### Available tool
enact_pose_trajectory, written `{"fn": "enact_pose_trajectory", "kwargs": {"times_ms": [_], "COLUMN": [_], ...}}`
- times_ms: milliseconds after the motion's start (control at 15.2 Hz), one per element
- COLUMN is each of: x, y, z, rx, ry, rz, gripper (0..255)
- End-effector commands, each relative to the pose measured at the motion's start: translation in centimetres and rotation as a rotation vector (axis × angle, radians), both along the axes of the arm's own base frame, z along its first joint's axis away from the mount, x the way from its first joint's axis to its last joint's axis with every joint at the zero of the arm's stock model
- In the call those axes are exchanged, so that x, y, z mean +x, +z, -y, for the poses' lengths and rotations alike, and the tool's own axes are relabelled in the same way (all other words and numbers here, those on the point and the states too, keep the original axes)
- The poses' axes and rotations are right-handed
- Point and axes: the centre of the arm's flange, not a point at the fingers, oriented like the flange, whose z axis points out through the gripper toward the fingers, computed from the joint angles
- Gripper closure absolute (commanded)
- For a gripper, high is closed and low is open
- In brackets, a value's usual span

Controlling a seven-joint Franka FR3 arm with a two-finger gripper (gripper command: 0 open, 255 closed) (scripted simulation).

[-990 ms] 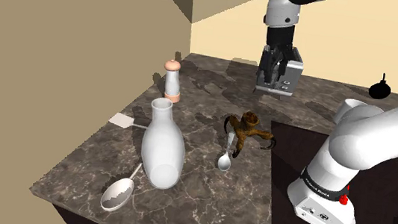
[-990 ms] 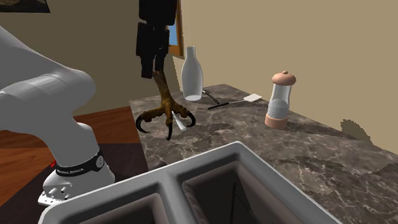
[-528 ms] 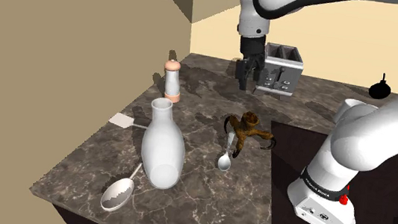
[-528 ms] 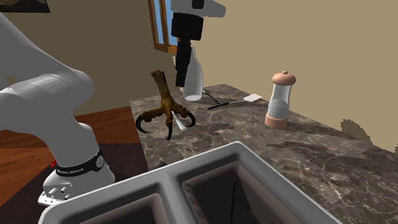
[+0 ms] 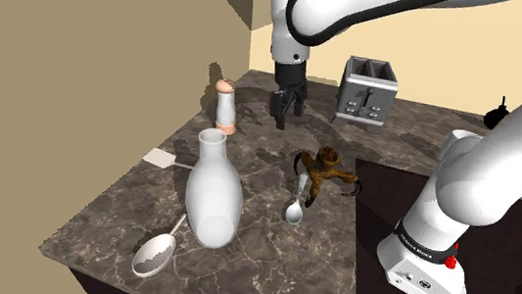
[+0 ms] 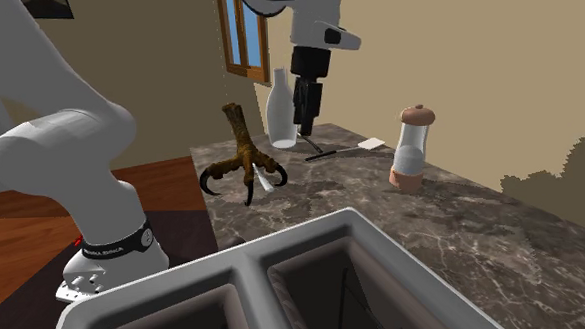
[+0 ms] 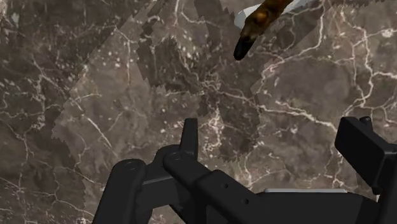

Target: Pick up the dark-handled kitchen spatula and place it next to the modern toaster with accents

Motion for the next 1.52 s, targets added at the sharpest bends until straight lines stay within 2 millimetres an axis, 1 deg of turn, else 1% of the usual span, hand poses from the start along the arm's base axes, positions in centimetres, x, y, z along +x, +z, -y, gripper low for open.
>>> {"fn": "enact_pose_trajectory", "kwargs": {"times_ms": [0,660,1254,1320,1452], "x": [1.6,8.1,12.8,12.8,12.8], "y": [-0.9,-5.3,-8.9,-8.9,-10.0], "z": [-1.9,-12.0,-21.8,-22.0,-22.0], "rx": [0.006,0.028,0.049,0.049,0.049], "ry": [0.029,0.169,0.295,0.298,0.298], "rz": [0.008,0.043,0.074,0.075,0.075], "gripper": [0,0,0,0,0]}}
